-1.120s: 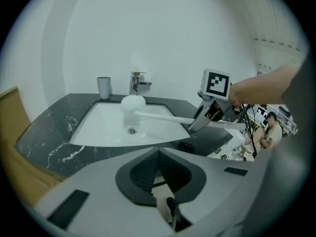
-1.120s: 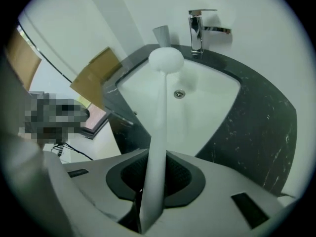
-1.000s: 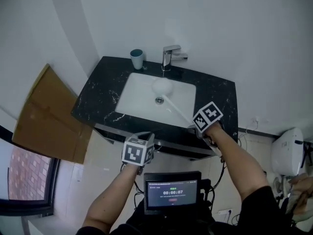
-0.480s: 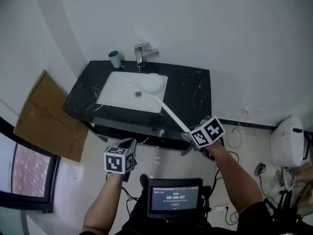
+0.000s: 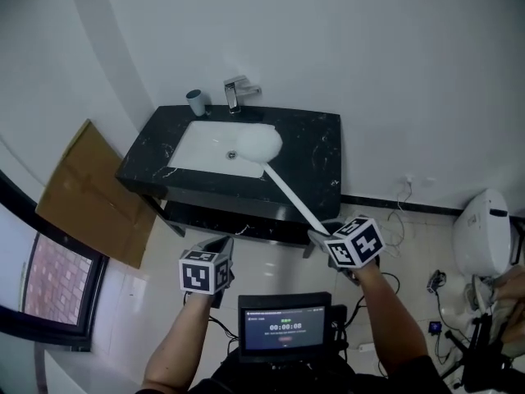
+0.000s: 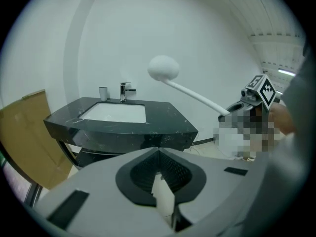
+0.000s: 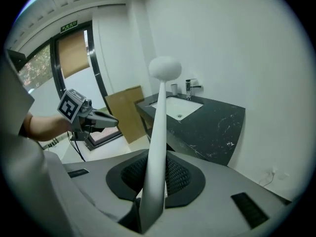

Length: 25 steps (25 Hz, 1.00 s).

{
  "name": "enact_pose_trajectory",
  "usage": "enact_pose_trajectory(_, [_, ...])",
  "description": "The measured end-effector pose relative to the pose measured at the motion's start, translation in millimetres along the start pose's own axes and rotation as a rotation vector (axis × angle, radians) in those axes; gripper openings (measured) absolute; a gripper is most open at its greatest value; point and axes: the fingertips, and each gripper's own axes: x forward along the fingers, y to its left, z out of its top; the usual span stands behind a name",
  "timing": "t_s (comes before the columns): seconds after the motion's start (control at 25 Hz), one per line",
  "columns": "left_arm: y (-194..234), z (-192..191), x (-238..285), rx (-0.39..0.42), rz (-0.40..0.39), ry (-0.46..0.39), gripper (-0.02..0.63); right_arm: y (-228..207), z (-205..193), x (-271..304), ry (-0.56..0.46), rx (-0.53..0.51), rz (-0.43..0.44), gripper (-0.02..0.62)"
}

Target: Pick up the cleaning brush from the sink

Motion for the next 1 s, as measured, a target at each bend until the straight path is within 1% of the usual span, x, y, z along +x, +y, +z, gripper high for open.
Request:
enact_pose_trajectory(0.12, [0.2, -4.4, -16.9, 0.016, 0.004, -0.014, 0.009, 17.1, -8.8, -9.0, -0.046, 0.054, 0.001, 0.062])
enact_pose_trajectory(0.2, [-1.3, -8.4, -25.1, 0.018, 0.0, -0.021, 0.009, 25.8, -13.9, -14.0, -0.055, 0.071, -0.004, 0.063])
enact_pose_trajectory(0.52, [-7.0, -20.0, -42.0, 0.005, 0.007, -0.039, 0.009, 49.9, -23.0, -15.9, -0.071, 0.067, -0.017, 0.063])
enact_pose_trajectory(0.8, [-10.9, -26.6, -40.1, 0.004, -0.008, -0.034, 0.009, 52.0, -24.9, -11.9, -0.083, 0.089, -0.022, 0.063])
enact_pose_trajectory(0.88, [-12.3, -23.2, -40.3, 0.013, -0.012, -0.055, 0.009, 50.8, -24.4, -12.4, -0.089, 0.089, -0.032, 0.063])
enact_pose_trajectory(1.0, [-16.1, -10.6, -45.7, 0.031, -0.02, -0.136, 0.009, 48.1, -19.3, -17.9, -0.122, 0.086, -0.071, 0.061])
